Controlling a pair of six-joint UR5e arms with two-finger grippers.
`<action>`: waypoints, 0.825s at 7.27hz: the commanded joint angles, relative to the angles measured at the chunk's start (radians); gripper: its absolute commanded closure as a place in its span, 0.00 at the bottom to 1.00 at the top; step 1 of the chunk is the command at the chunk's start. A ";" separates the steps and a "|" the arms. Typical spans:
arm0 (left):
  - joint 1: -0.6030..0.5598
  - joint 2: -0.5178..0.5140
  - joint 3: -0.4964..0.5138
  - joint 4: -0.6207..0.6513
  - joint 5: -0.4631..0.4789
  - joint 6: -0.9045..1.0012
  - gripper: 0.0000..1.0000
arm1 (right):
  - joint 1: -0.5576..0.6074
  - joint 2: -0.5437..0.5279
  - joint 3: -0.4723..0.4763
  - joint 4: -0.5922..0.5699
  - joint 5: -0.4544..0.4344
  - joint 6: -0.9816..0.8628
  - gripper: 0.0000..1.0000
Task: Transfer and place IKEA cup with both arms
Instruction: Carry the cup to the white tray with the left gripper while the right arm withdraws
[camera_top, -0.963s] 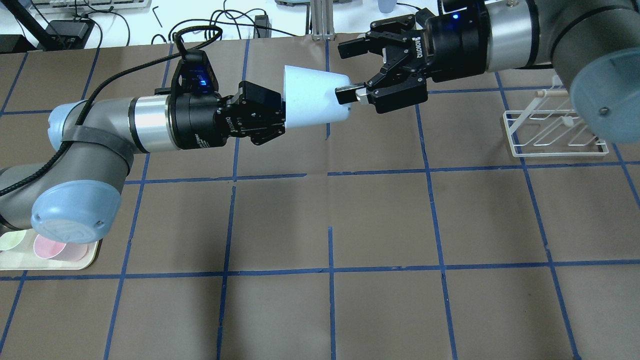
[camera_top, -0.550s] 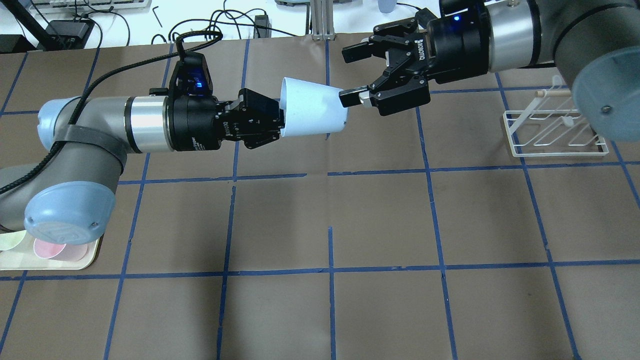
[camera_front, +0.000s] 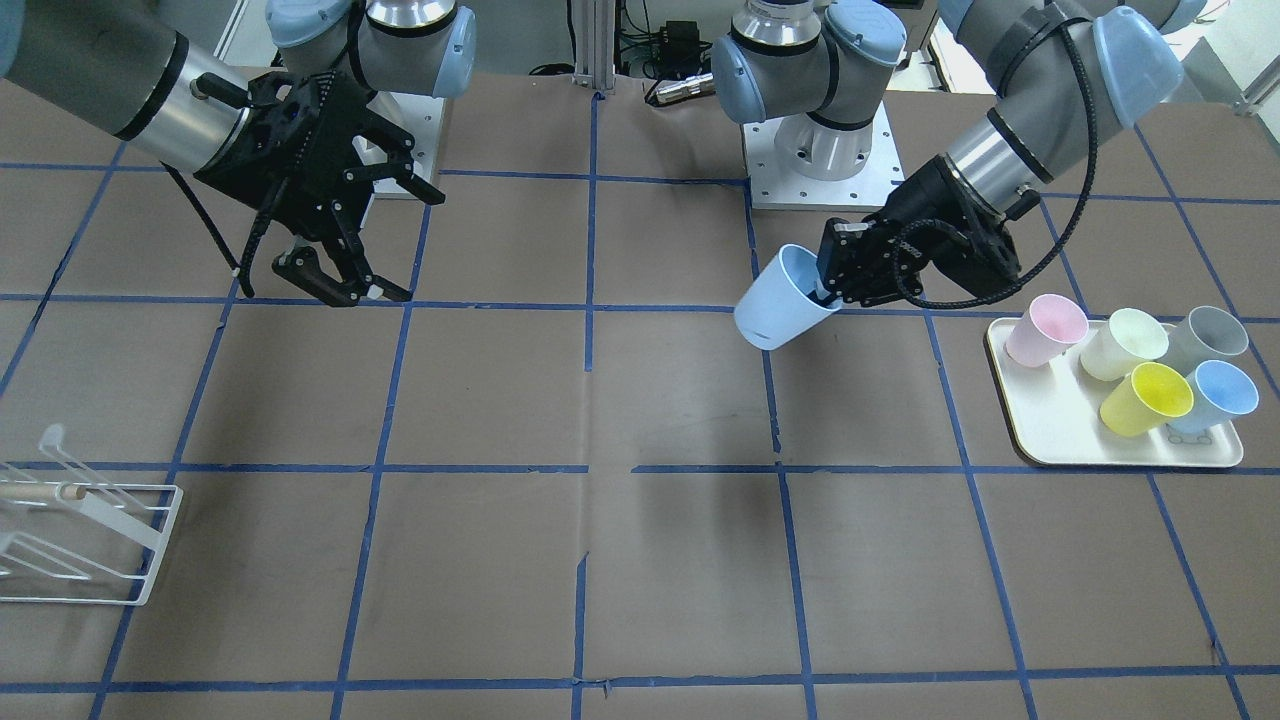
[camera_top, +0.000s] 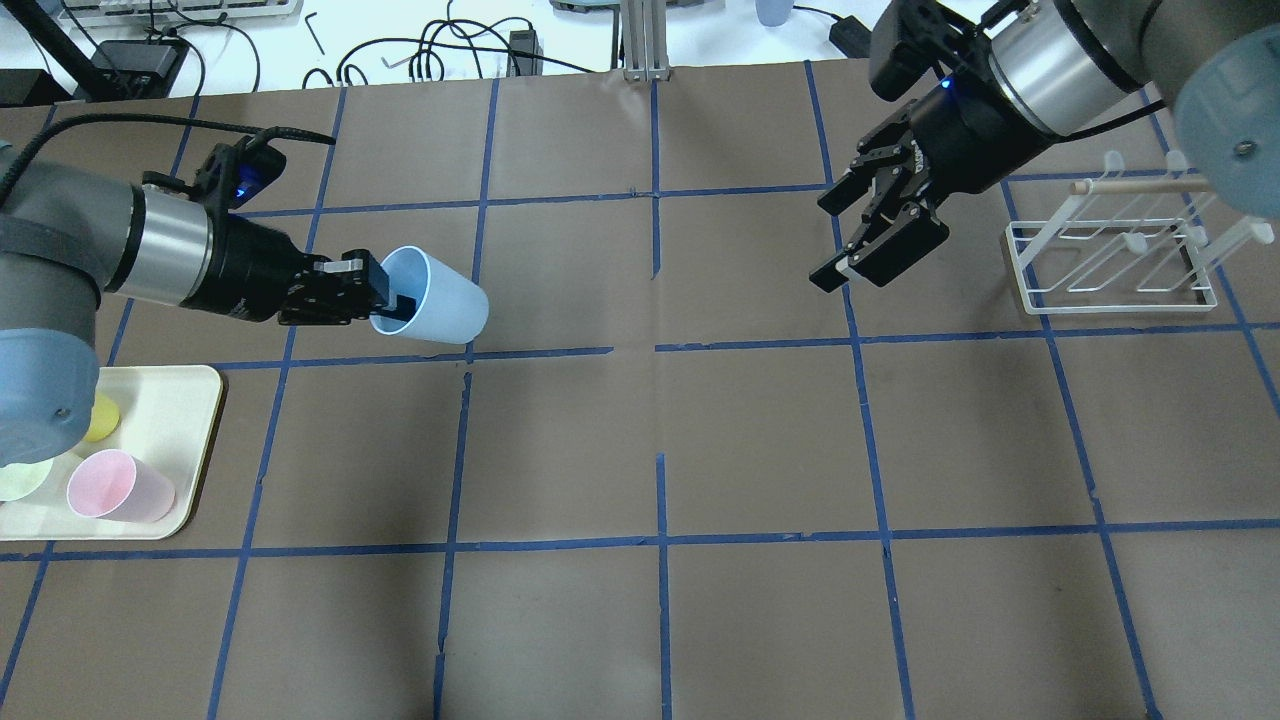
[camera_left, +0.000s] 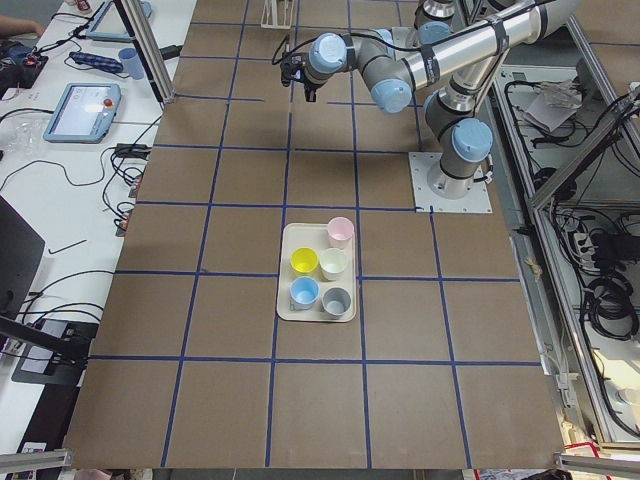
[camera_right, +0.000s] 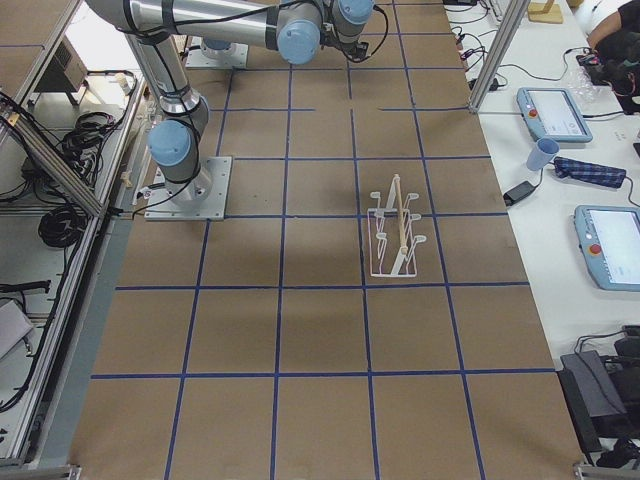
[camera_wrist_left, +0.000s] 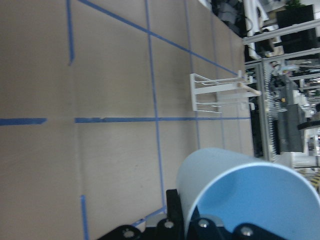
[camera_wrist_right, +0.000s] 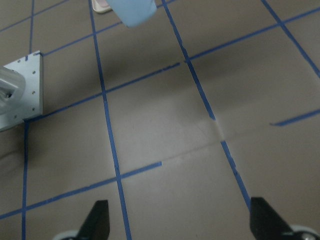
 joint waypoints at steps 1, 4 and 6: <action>0.047 -0.038 0.047 -0.009 0.338 0.109 1.00 | -0.001 -0.007 -0.014 -0.004 -0.180 0.272 0.00; 0.168 -0.191 0.172 0.003 0.567 0.461 1.00 | 0.000 -0.101 0.000 -0.004 -0.461 0.530 0.00; 0.279 -0.309 0.181 0.100 0.558 0.618 1.00 | 0.002 -0.135 0.002 -0.036 -0.506 0.743 0.00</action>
